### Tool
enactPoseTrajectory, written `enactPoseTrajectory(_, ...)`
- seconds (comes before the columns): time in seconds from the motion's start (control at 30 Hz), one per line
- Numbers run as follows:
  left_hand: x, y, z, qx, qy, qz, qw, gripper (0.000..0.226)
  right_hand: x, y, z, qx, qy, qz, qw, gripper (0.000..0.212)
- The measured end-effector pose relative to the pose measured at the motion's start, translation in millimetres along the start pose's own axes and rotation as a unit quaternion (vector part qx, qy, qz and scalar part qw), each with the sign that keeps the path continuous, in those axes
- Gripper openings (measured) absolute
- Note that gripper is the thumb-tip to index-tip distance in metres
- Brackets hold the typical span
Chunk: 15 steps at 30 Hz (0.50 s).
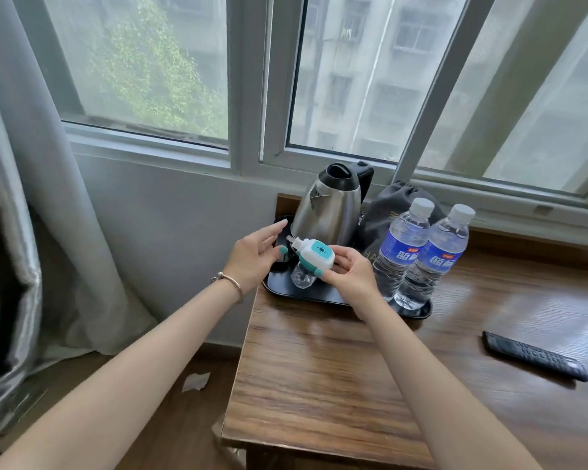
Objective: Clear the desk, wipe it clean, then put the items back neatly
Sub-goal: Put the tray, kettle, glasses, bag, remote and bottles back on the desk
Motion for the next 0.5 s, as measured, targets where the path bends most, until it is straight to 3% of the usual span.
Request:
enactPoseTrajectory(0.3,9,21,45,0.018,0.013,0.139,0.990,0.029,15,3,41,-0.022,0.012,-0.117,0.993,0.053)
enactPoseTrajectory(0.5,3,30,42,0.011,0.003,0.157,0.988,0.028,24,-10,39,-0.023,-0.014,-0.137,0.990,0.057)
Point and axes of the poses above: each hand's wrist, its own z-axis towards the middle knuckle, its own x-axis out of the palm, y = z × x, the point moved 9 cm from there along z, towards the middle knuckle, and after that the axes turned 2 degrees about z, right-handed, at the moved point
